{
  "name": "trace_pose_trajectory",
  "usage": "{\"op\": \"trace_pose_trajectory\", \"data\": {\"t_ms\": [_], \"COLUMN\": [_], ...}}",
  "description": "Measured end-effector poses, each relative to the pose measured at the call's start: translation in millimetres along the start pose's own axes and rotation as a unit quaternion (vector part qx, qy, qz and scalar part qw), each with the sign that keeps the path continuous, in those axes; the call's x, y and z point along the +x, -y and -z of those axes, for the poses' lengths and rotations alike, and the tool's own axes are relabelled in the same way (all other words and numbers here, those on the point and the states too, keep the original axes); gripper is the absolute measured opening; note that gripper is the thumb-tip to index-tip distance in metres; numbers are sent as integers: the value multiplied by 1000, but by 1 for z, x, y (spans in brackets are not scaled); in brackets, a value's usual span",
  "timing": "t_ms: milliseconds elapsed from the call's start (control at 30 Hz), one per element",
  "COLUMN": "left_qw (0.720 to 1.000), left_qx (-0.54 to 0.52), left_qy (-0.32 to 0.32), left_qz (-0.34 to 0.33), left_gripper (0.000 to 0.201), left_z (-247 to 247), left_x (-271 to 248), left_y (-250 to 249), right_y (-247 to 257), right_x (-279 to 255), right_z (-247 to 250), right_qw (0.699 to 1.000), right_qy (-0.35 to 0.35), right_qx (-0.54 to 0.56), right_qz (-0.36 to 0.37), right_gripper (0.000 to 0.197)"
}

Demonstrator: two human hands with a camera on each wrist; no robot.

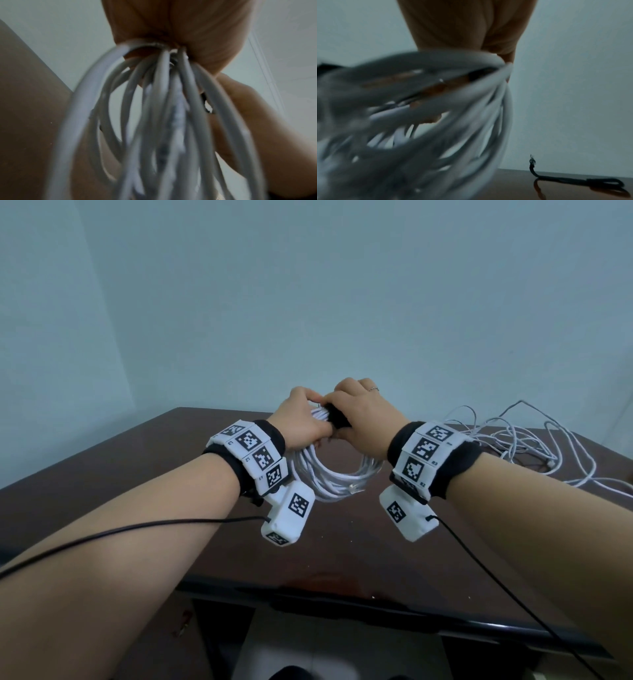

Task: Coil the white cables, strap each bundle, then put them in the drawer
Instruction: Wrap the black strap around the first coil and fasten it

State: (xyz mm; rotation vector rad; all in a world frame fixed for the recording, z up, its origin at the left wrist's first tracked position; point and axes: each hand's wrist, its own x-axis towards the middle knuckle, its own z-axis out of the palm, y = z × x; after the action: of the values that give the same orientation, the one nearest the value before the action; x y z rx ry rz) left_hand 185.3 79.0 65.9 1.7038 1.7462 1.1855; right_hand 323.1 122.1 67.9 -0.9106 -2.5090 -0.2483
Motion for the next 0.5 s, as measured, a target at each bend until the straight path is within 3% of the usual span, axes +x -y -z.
{"op": "trace_pose_trajectory", "data": {"t_ms": [133,233,333,367,400,467,500], "left_qw": [1000,999,988,979,972,976,981], "left_qx": [-4,-44,-134,-169,-194,-180,-166], "left_qy": [-1,-18,41,78,104,93,70], "left_qz": [-8,-15,61,83,88,78,68], "left_gripper": [59,79,93,82,59,10,14], "left_z": [-1,-1,0,-2,-5,-8,-9], "left_x": [4,6,5,4,3,2,3], "left_y": [1,5,11,14,17,20,22], "right_y": [4,-5,-14,-14,-13,-11,-10], "right_x": [6,9,10,11,11,12,13], "right_z": [1,3,-1,-5,-9,-16,-19], "right_qw": [998,994,979,973,968,957,952], "right_qy": [41,5,-26,-33,-41,-49,-45], "right_qx": [5,5,63,80,100,143,166], "right_qz": [-51,-109,-192,-212,-227,-247,-253], "right_gripper": [31,17,11,12,12,14,14]}}
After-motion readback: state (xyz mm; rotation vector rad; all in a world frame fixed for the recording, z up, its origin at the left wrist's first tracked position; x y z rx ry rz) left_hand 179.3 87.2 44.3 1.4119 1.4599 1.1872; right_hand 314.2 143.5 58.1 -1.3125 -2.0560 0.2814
